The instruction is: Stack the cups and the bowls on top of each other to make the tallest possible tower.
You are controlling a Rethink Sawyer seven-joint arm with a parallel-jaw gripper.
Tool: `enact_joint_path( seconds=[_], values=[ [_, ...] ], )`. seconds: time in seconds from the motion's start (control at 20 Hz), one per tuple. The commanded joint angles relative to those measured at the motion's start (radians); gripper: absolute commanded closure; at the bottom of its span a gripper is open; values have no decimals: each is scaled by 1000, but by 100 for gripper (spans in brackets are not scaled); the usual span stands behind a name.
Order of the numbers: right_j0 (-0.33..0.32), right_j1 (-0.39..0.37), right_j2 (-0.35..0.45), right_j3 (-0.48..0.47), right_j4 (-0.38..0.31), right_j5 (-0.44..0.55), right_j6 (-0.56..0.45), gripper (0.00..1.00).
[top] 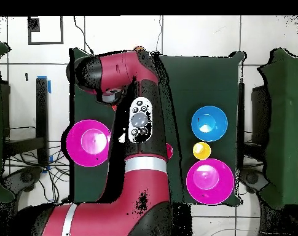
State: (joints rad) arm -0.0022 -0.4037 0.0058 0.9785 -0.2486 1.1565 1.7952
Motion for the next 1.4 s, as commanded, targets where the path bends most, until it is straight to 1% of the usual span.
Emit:
enact_joint_path(
  seconds=[0.05,0.25,0.35,0.45,0.6,0.75,0.9,1.2,1.35,1.4],
  values=[
    [-19,-5,67,26,13,74,-30,0],
    [-20,-2,66,23,9,63,-31,0],
    [-22,5,66,19,-10,-7,-36,0],
    [-28,23,64,29,-30,-106,-23,0],
    [-47,44,74,50,-38,-185,-30,0],
    [-56,45,64,62,-55,-202,-55,0],
    [-70,49,64,83,-63,-251,-69,0],
    [-88,51,68,113,-58,-301,-85,0],
    [-92,50,68,124,-52,-302,-82,0],
    [-91,47,64,127,-46,-285,-72,0]
  ],
)
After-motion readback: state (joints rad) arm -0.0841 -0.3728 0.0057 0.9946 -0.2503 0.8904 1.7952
